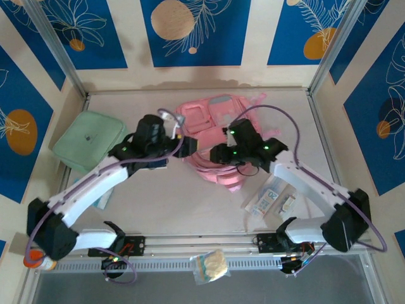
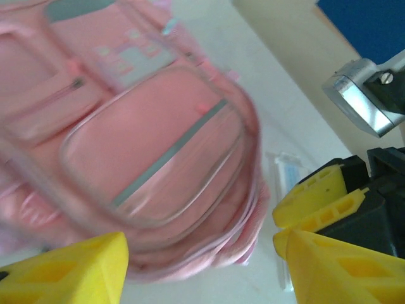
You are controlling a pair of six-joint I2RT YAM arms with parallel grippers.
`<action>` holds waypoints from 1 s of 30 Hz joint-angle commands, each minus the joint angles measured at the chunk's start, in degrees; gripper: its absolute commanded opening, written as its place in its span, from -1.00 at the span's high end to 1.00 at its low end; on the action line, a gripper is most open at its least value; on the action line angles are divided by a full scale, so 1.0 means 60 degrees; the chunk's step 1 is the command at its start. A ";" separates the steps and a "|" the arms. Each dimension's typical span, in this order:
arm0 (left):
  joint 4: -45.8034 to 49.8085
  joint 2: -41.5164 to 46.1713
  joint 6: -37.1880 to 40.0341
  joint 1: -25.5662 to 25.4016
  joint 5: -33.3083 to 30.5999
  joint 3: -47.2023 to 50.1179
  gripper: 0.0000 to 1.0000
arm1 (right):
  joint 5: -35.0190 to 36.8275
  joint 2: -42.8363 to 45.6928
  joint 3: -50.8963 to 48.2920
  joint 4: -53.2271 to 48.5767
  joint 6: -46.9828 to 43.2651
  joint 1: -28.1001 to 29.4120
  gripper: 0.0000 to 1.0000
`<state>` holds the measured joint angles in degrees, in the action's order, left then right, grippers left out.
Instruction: Pack books, pencil case, and school supplies into a backpack
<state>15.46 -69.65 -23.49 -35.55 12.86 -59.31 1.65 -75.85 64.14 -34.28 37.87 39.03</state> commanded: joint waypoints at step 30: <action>0.0016 0.0230 -0.1490 0.4176 -0.2271 0.4105 -0.25 | 0.0365 -0.8123 0.5734 0.0916 0.1173 0.2206 0.16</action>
<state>19.09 -66.57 -34.57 -12.05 -0.71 -32.36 2.22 -122.52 96.01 -27.83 44.05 52.03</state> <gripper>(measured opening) 0.631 0.422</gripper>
